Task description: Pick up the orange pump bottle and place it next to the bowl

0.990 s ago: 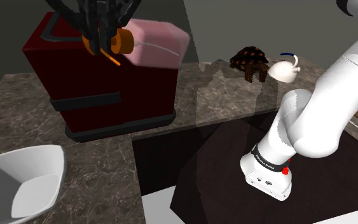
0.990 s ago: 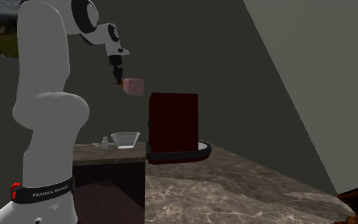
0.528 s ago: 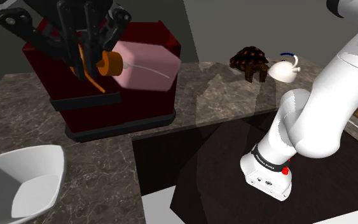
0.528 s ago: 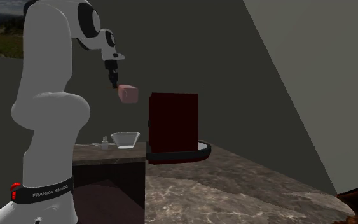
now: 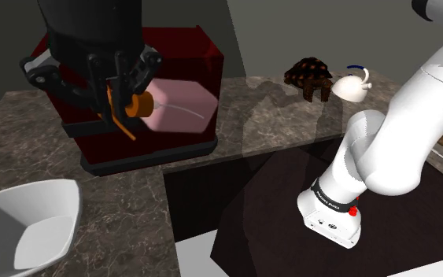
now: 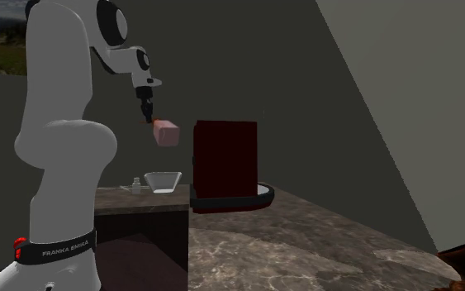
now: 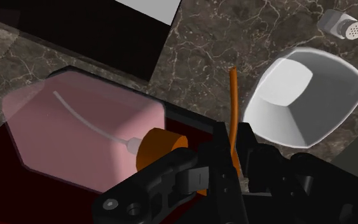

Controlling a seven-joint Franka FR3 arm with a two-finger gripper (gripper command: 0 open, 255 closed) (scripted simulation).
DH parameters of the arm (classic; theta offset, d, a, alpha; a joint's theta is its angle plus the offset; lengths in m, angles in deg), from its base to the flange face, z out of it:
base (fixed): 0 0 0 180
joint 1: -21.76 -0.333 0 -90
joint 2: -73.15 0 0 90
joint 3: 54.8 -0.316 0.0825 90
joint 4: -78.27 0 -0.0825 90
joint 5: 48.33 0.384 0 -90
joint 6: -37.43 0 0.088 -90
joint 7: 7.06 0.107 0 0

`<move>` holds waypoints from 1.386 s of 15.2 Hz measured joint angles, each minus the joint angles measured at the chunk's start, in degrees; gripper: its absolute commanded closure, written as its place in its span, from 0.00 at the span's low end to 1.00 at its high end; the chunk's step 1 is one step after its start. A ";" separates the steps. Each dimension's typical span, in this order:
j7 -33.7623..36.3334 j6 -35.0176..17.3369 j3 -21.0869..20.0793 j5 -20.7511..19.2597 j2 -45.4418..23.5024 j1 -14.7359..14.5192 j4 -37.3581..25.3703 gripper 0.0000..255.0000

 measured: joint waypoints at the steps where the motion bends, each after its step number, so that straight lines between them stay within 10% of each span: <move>1: 0.04 -0.77 0.02 0.02 0.06 0.01 0.82 1.00; 21: 1.63 -16.15 0.04 -0.07 0.90 -0.01 17.00 1.00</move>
